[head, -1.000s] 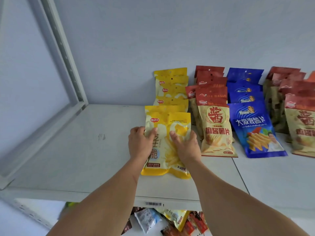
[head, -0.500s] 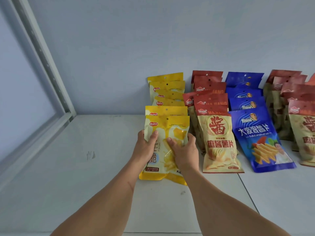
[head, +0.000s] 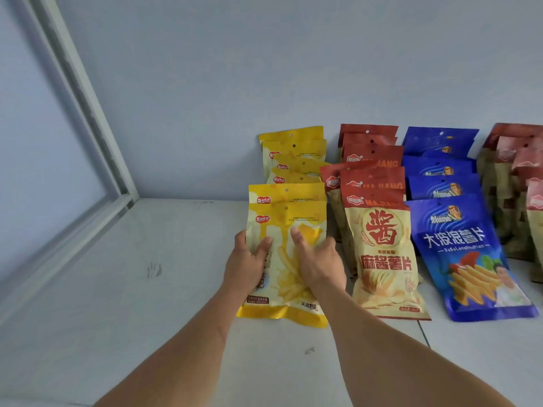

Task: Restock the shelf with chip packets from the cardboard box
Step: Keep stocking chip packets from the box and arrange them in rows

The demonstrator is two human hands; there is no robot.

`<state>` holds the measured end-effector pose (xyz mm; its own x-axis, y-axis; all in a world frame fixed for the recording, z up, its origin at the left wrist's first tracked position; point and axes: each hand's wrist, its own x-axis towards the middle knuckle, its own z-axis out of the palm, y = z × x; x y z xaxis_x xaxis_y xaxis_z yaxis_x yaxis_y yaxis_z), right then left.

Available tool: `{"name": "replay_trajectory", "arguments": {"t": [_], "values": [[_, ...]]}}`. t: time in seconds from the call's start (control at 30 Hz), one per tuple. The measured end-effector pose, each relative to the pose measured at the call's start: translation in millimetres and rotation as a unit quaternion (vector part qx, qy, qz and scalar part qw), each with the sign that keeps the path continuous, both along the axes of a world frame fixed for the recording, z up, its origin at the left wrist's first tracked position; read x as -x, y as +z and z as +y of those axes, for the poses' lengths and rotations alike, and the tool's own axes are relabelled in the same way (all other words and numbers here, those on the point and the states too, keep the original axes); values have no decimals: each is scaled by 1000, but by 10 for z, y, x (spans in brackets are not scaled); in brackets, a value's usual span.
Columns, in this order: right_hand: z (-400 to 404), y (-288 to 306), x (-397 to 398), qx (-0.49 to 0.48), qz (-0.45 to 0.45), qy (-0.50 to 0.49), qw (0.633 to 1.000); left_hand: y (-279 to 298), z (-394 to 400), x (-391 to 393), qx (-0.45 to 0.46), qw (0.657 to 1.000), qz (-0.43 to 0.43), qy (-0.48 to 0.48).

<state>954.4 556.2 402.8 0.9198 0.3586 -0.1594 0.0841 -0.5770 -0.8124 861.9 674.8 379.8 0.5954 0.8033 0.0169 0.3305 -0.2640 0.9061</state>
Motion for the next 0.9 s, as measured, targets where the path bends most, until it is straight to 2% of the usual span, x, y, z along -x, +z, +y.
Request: {"name": "replay_trajectory", "arguments": {"t": [0.1, 0.23, 0.37, 0.5, 0.67, 0.9], "values": [[36, 97, -109, 20, -2, -18, 1000, 3, 38, -14, 18, 1000, -10, 8], [121, 149, -287, 4, 3, -20, 1000, 42, 178, -46, 134, 989, -64, 6], [264, 200, -415, -28, 11, -22, 999, 227, 451, -199, 165, 984, -62, -12], [397, 211, -518, -68, 19, -22, 997, 412, 764, -418, 237, 968, -47, -71], [470, 129, -575, -150, 64, 13, 987, 450, 836, -564, 265, 952, -65, -138], [554, 193, -784, -126, 109, -6, 986, 434, 1112, -594, 357, 915, -107, -155]]}}
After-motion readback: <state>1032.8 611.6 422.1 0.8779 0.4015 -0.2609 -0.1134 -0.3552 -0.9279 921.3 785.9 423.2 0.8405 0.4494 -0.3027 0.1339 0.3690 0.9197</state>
